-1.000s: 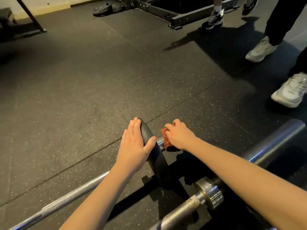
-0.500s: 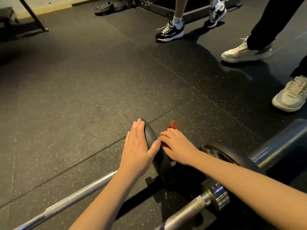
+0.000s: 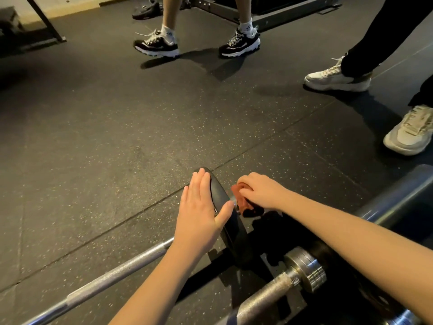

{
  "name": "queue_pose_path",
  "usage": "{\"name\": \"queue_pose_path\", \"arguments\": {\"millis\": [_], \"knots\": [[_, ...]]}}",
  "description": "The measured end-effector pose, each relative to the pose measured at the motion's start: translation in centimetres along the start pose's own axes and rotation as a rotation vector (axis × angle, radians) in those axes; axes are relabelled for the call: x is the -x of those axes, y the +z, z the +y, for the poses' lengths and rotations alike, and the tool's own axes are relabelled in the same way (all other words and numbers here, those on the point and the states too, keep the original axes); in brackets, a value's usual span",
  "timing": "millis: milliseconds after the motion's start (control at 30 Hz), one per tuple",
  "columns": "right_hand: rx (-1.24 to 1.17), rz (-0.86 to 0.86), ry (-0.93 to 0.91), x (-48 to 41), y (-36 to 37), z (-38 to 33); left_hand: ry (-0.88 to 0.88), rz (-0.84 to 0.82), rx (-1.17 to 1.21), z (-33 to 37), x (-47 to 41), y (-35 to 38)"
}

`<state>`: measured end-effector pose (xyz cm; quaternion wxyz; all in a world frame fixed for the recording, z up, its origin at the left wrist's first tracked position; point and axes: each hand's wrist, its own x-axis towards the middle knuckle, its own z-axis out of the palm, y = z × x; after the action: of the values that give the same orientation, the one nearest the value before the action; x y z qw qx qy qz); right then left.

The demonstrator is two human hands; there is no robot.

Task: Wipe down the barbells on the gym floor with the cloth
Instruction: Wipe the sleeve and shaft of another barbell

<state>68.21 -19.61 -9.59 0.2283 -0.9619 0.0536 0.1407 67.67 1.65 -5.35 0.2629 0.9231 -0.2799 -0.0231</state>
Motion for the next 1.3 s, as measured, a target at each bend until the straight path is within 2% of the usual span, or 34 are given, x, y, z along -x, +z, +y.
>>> {"name": "queue_pose_path", "arguments": {"millis": [67, 200, 300, 400, 533, 667, 767, 1033, 1167, 1300], "knots": [[-0.009, 0.036, 0.060, 0.1, 0.3, -0.9, 0.002, 0.003, -0.005, 0.1, -0.1, 0.0], [0.035, 0.093, -0.065, 2.7, 1.9, -1.1, 0.005, 0.027, 0.006, -0.2, 0.1, 0.2], [-0.032, 0.034, 0.013, 0.7, -0.1, 0.1, 0.007, 0.031, -0.003, -0.1, 0.4, 0.2], [0.018, 0.084, 0.083, 0.3, 0.6, -0.7, 0.012, 0.037, -0.007, 0.0, 0.3, 0.4], [0.125, 0.141, -0.078, 3.3, 2.5, -1.8, 0.004, 0.038, 0.007, -0.1, 0.3, 0.4], [-0.028, 0.021, -0.007, 1.6, -0.3, -1.2, -0.011, 0.004, -0.056, 0.3, 0.6, 0.1], [0.051, 0.044, 0.014, 1.9, 0.3, -2.4, -0.018, -0.029, -0.115, 0.5, 0.6, -0.1], [0.193, 0.115, -0.124, 6.6, -0.1, -0.9, 0.003, -0.086, -0.169, 0.7, 1.9, -0.5], [0.057, 0.009, -0.087, 9.4, 0.1, -0.6, -0.011, -0.102, -0.191, 1.7, 1.7, -0.9], [-0.078, 0.098, -0.043, 11.6, 0.6, -1.6, -0.033, -0.144, -0.234, 1.9, 3.6, -1.2]]}}
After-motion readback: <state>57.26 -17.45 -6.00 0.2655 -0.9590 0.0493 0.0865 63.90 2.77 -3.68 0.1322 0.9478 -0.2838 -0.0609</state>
